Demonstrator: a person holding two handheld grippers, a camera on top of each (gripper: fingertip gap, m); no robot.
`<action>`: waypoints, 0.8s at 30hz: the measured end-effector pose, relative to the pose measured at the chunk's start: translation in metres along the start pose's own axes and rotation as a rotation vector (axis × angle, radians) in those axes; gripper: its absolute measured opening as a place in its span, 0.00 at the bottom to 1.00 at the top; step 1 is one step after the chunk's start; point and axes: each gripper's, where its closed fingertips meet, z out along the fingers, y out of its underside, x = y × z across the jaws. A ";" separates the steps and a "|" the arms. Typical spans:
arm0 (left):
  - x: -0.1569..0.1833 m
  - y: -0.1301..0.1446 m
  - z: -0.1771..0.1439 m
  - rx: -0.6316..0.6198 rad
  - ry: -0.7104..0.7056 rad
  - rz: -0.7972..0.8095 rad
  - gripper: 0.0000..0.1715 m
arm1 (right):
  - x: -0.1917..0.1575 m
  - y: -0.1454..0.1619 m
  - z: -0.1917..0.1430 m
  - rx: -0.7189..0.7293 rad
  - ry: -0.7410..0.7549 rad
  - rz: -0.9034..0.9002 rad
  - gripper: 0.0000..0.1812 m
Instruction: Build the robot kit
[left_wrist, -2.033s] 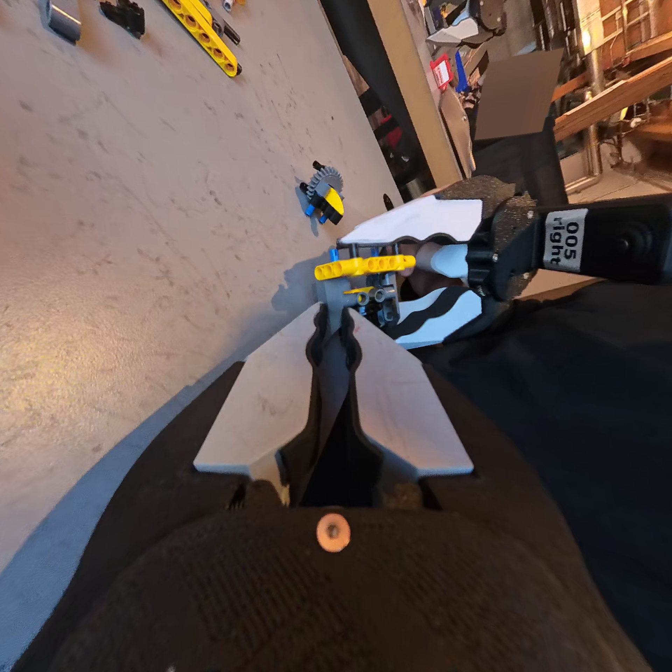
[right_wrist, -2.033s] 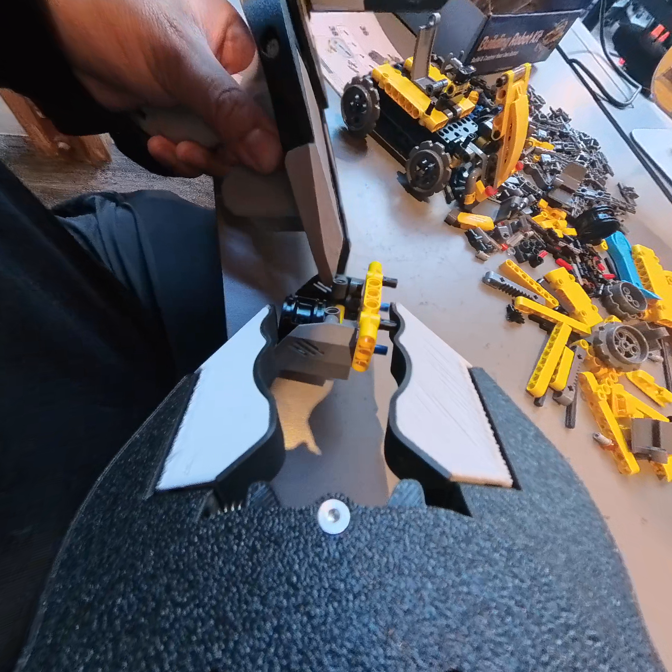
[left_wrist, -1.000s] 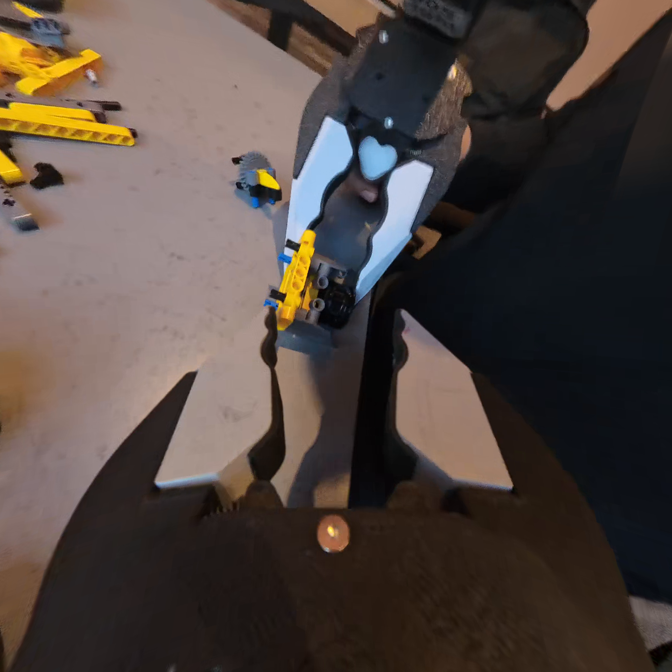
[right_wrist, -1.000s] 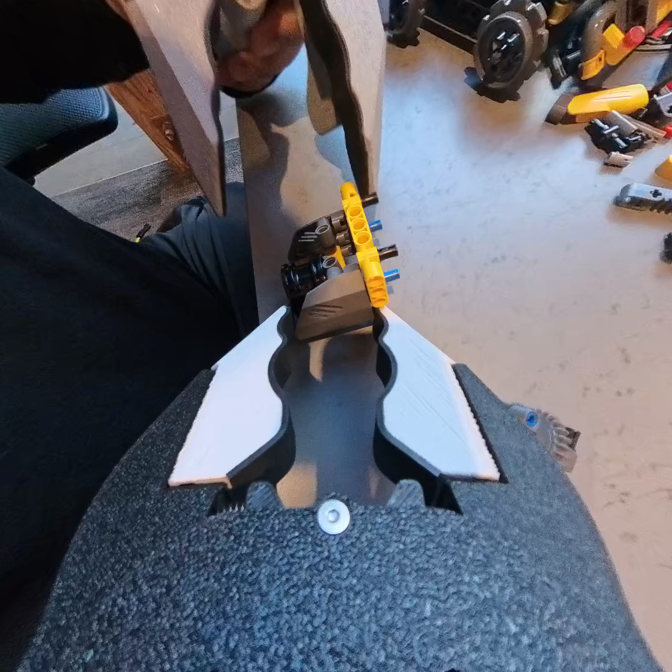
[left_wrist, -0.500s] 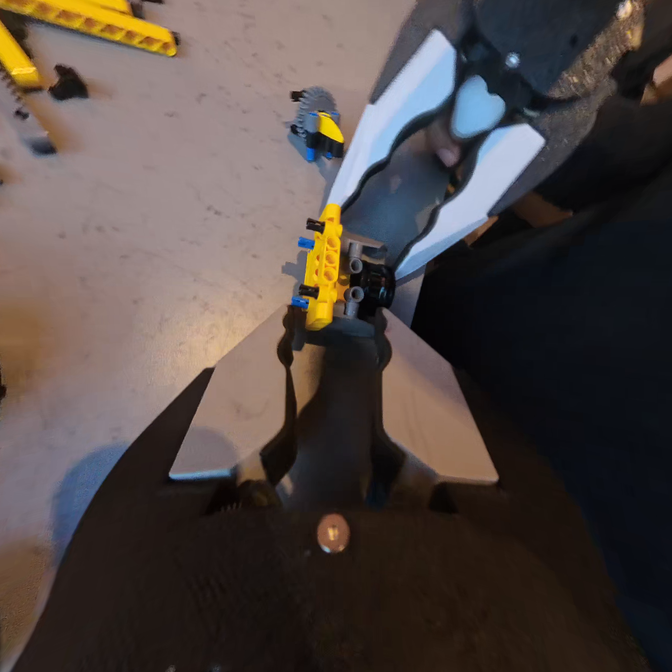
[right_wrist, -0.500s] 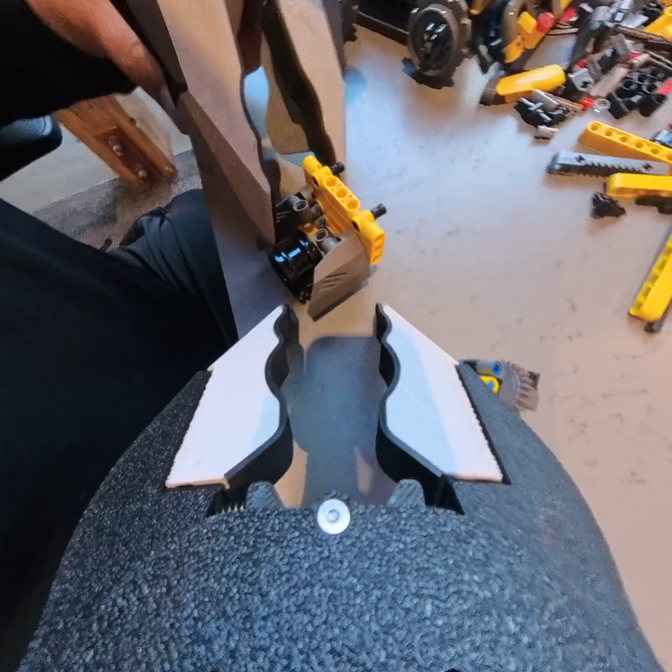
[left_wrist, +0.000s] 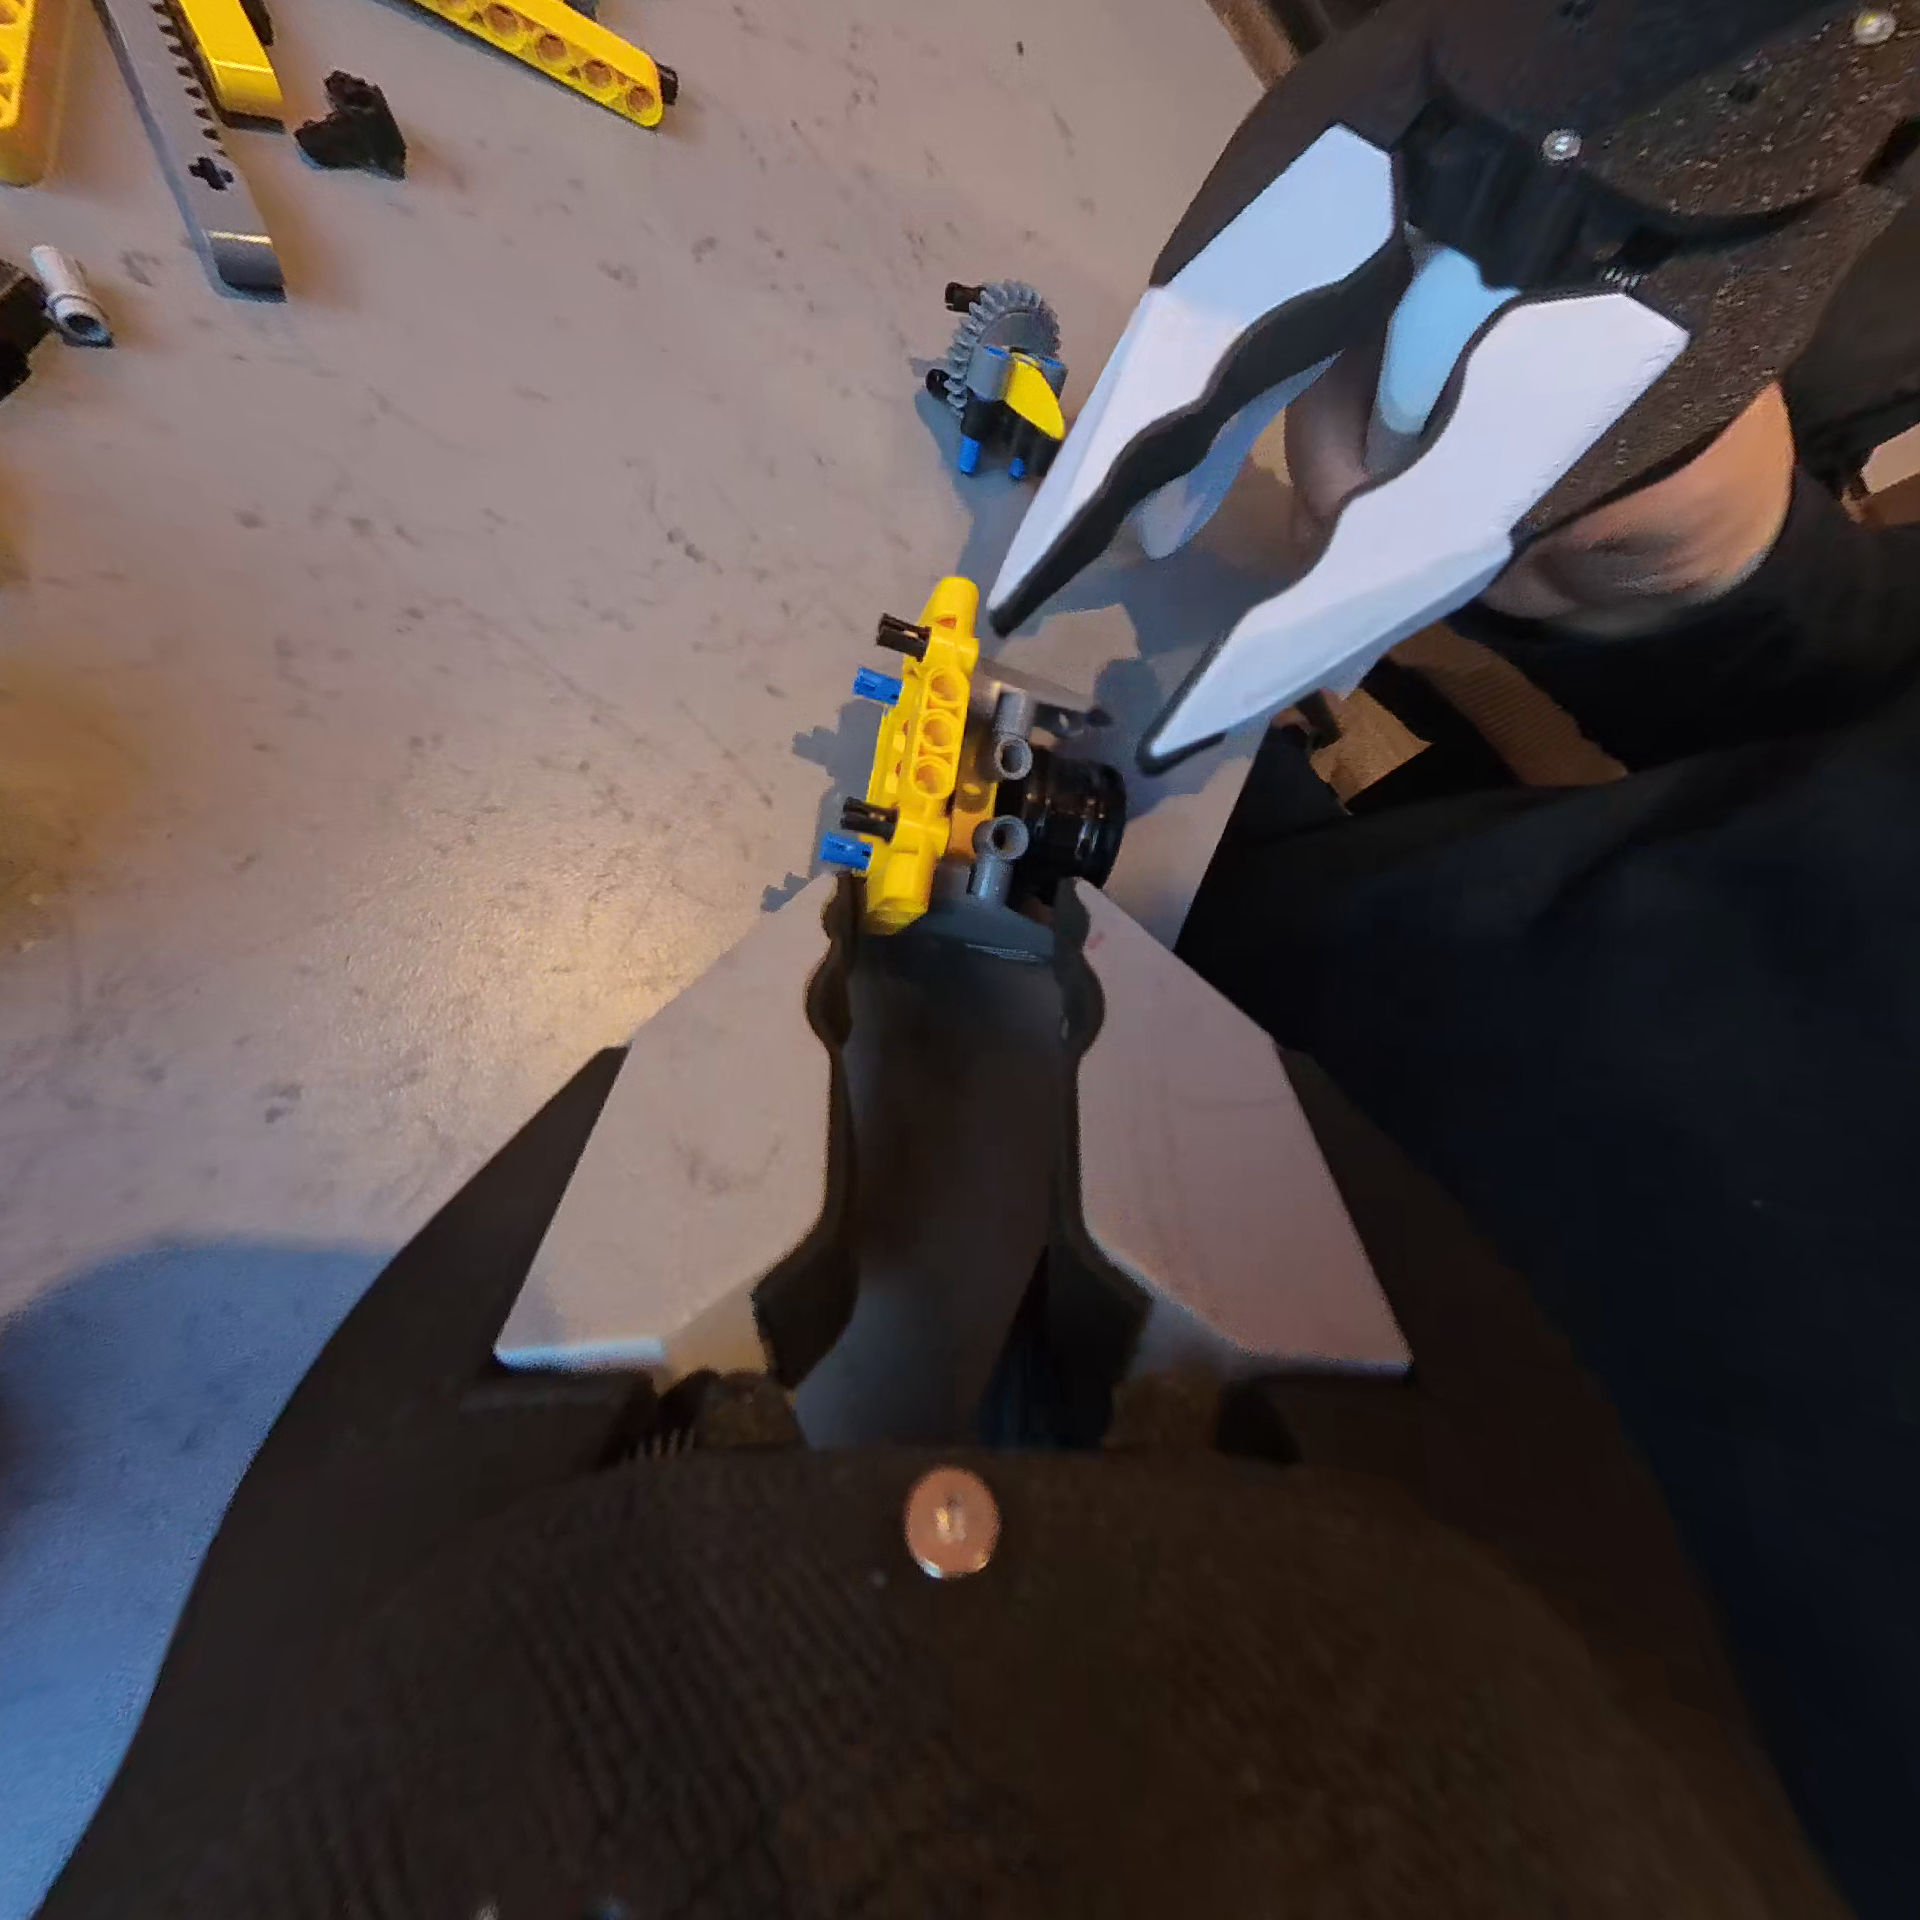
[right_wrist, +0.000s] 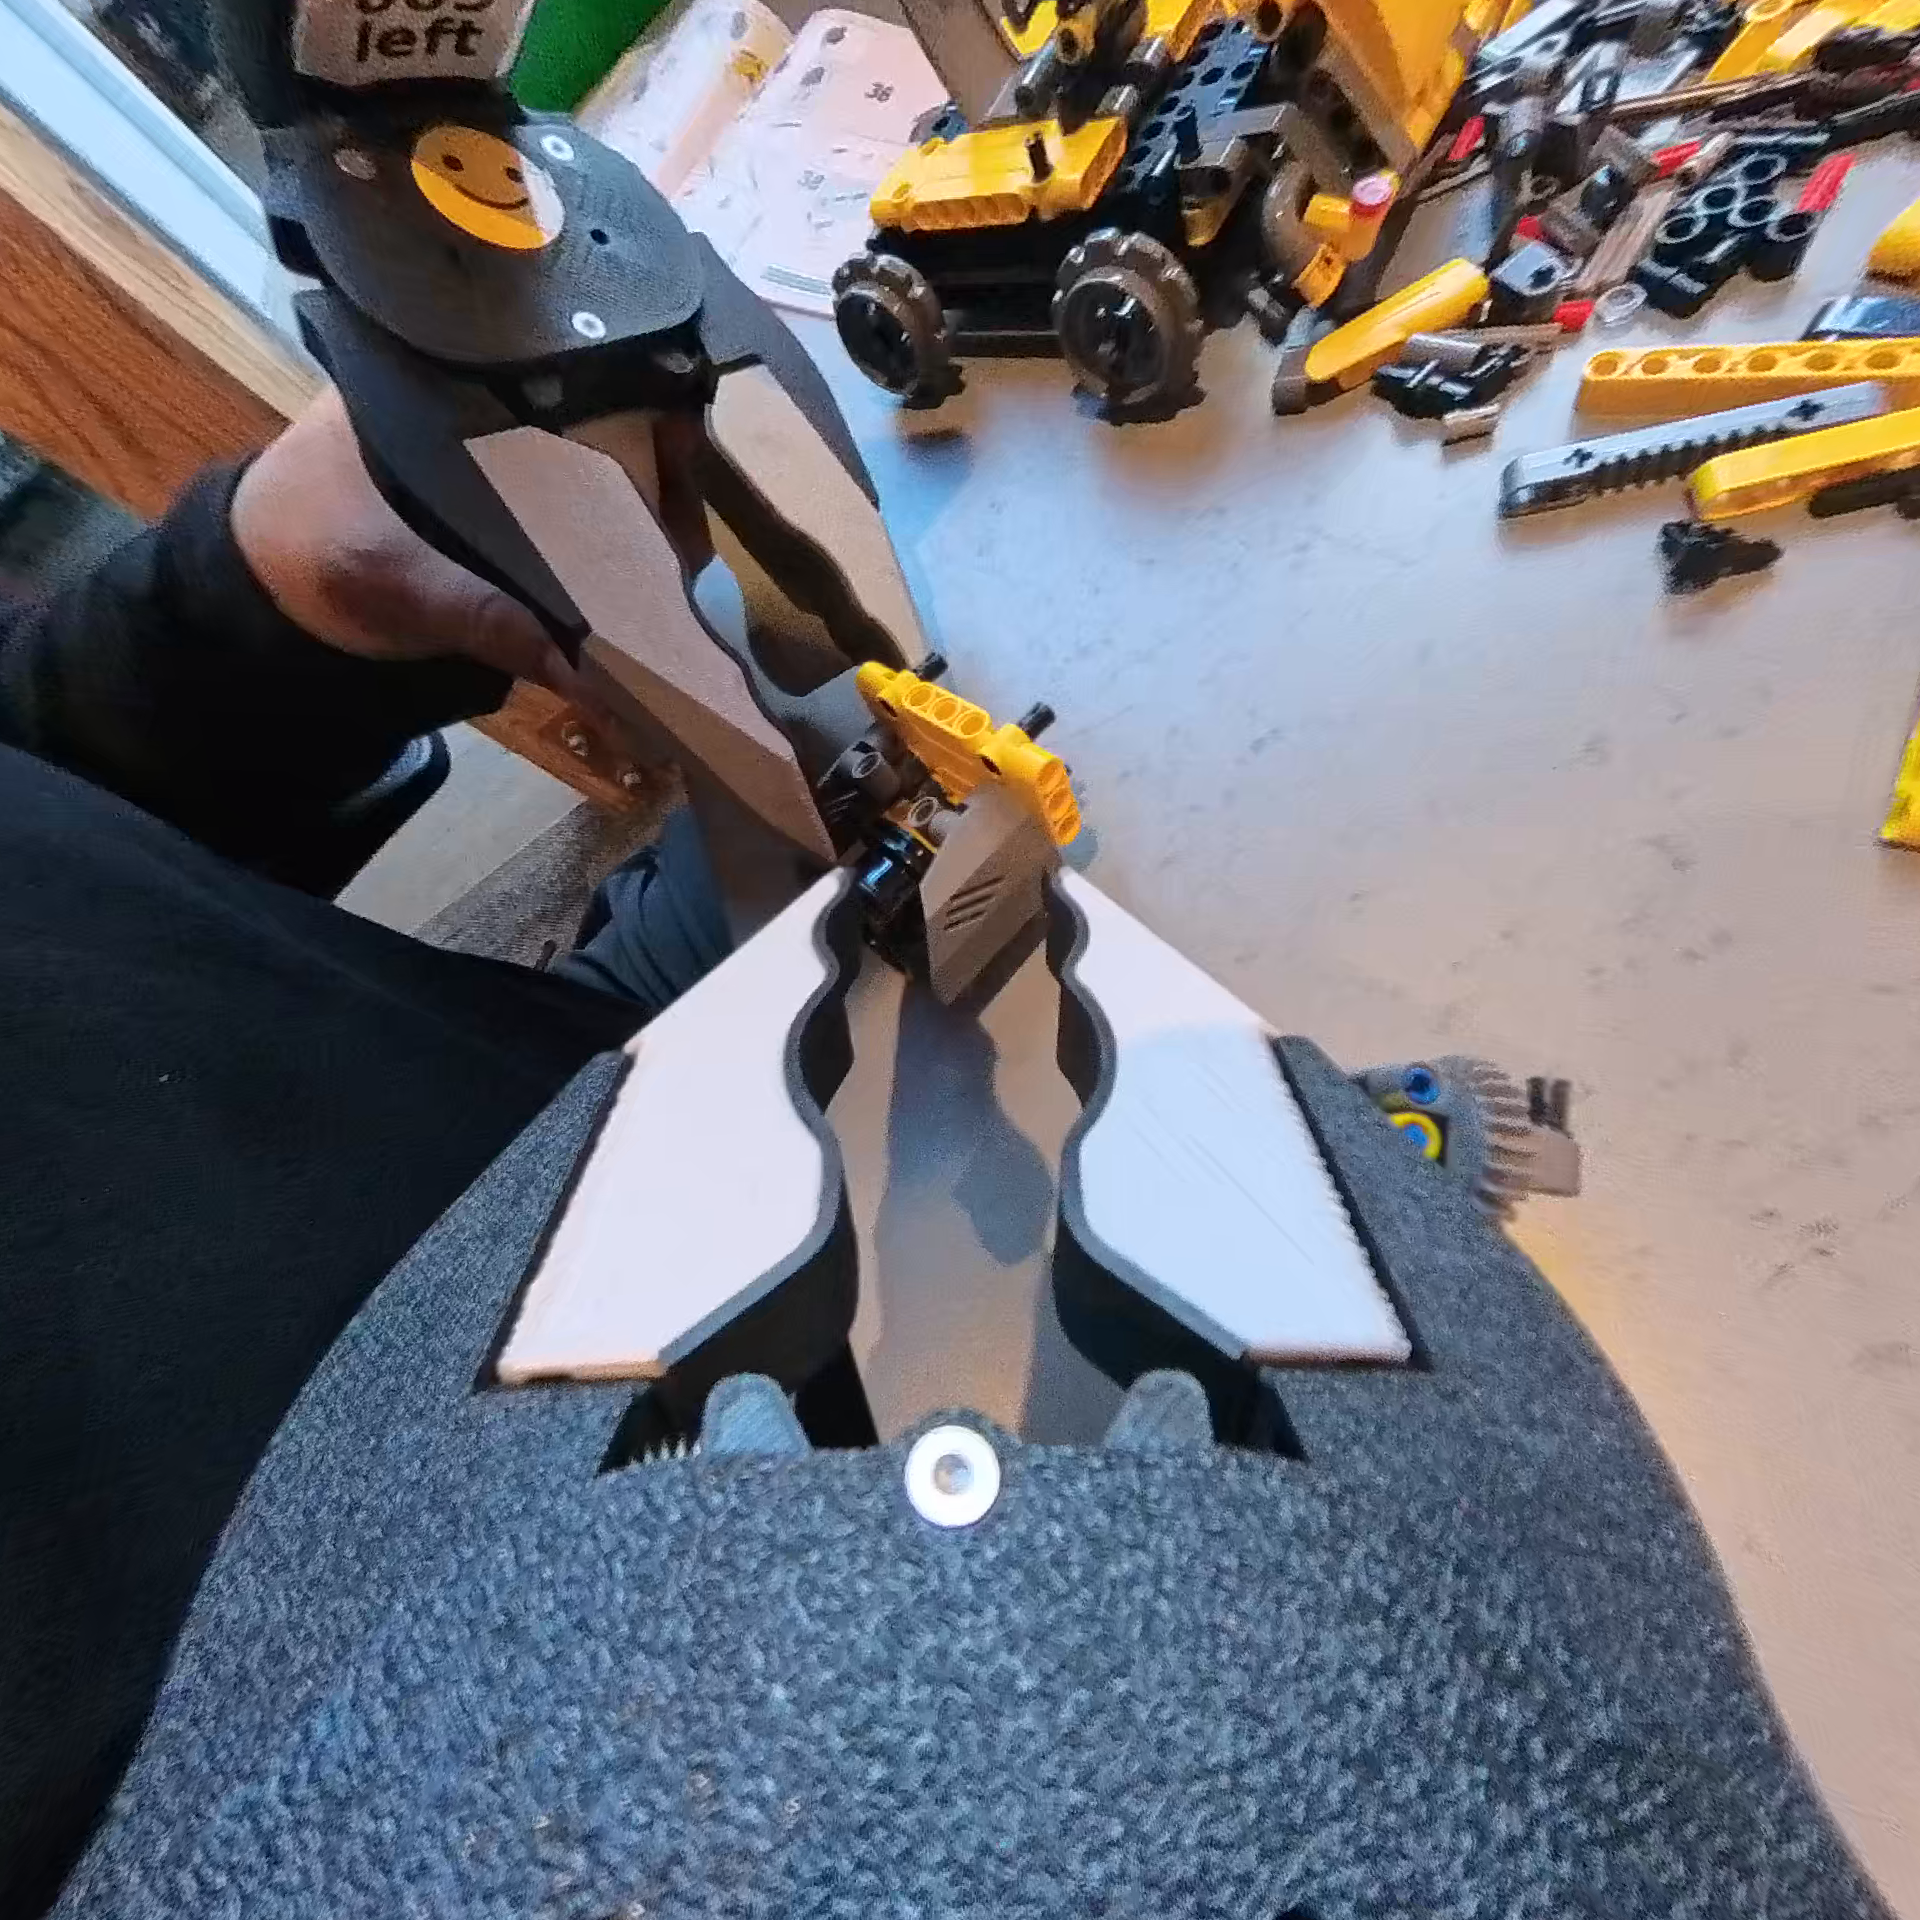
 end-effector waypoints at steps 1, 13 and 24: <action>0.000 -0.001 0.001 0.001 -0.001 -0.013 0.21 | 0.002 -0.001 0.000 -0.004 0.016 -0.008 0.19; 0.002 -0.007 0.003 0.080 0.000 -0.089 0.25 | 0.016 0.001 0.007 0.022 0.137 -0.022 0.04; 0.009 -0.016 0.012 0.122 -0.046 -0.058 0.38 | 0.015 0.004 0.014 -0.023 0.251 -0.166 0.02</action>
